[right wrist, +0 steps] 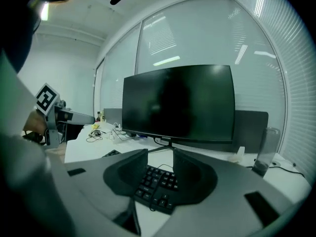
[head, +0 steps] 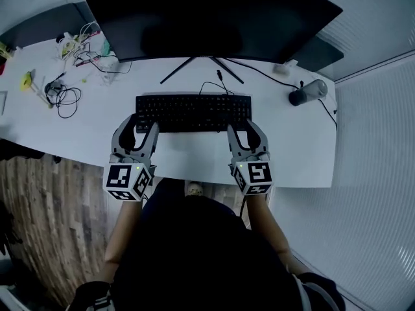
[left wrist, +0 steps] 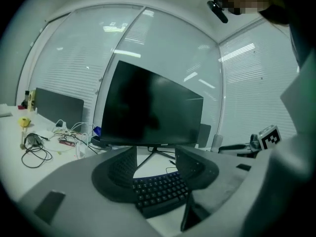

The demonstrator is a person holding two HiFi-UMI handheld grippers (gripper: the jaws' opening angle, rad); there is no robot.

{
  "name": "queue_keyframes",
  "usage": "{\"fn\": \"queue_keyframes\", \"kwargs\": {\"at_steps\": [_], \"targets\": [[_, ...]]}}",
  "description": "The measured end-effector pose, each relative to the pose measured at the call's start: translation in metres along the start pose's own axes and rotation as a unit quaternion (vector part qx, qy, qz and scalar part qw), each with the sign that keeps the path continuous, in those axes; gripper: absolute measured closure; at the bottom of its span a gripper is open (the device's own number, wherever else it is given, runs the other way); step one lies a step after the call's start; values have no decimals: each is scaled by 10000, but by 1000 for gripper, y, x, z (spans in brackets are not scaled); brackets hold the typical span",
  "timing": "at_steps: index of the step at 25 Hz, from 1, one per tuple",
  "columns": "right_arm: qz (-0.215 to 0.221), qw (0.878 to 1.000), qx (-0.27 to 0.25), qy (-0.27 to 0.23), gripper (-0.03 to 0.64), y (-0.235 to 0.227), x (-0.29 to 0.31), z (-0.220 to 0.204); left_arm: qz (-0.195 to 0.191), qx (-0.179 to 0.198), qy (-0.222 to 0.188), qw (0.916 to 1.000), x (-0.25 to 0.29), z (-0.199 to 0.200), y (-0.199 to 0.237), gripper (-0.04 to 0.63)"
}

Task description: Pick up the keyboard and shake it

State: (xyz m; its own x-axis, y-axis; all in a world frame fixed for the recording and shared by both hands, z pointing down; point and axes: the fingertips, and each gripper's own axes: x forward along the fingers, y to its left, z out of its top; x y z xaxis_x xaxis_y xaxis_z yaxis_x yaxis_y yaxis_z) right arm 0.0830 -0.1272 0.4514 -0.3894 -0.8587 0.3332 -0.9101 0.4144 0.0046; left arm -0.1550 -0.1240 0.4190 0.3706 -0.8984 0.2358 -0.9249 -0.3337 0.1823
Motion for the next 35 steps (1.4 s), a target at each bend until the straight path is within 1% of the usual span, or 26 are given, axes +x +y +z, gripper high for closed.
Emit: {"fn": "queue_keyframes", "kwargs": {"at_steps": [3,8,10,12,15,18,20,22,24,26,28,30,35], "targets": [[-120,9992,56,366,460,-9,19,-18,-56,-44,284,9996,28,-15,20,371],[-462,9962,173,715,460,-24,41,-37,-162,-132,929,9955,58,-50,49,371],[-583,9947,222,817,460,-30,47,-41,-210,-135,1219,9922,65,-67,57,370],[-704,9925,265,967,460,-37,50,-47,-230,-155,1493,9884,69,-82,64,353],[-829,9878,290,1286,448,-50,53,-61,-187,-158,1857,9823,73,-100,78,333],[-924,9823,426,1572,419,-68,55,-74,-218,-208,2272,9734,75,-119,86,291],[-879,9778,522,1830,396,-78,58,-85,-259,-398,2543,9660,76,-132,90,261],[-721,9715,615,2174,368,-86,61,-100,-258,-589,2761,9590,76,-143,92,242],[-532,9637,805,2489,340,-92,63,-116,-256,-696,2916,9537,77,-151,92,218],[-367,9551,1132,2712,323,-95,65,-127,-248,-853,3030,9488,78,-157,91,207],[-228,9446,1574,2872,310,-96,66,-137,-211,-1018,3154,9432,78,-162,91,195],[-118,9350,1891,2998,299,-97,68,-144,-182,-1056,3286,9384,78,-166,93,189],[126,9234,2124,3194,288,-95,73,-151,-156,-999,3591,9278,79,-172,94,181]]}}
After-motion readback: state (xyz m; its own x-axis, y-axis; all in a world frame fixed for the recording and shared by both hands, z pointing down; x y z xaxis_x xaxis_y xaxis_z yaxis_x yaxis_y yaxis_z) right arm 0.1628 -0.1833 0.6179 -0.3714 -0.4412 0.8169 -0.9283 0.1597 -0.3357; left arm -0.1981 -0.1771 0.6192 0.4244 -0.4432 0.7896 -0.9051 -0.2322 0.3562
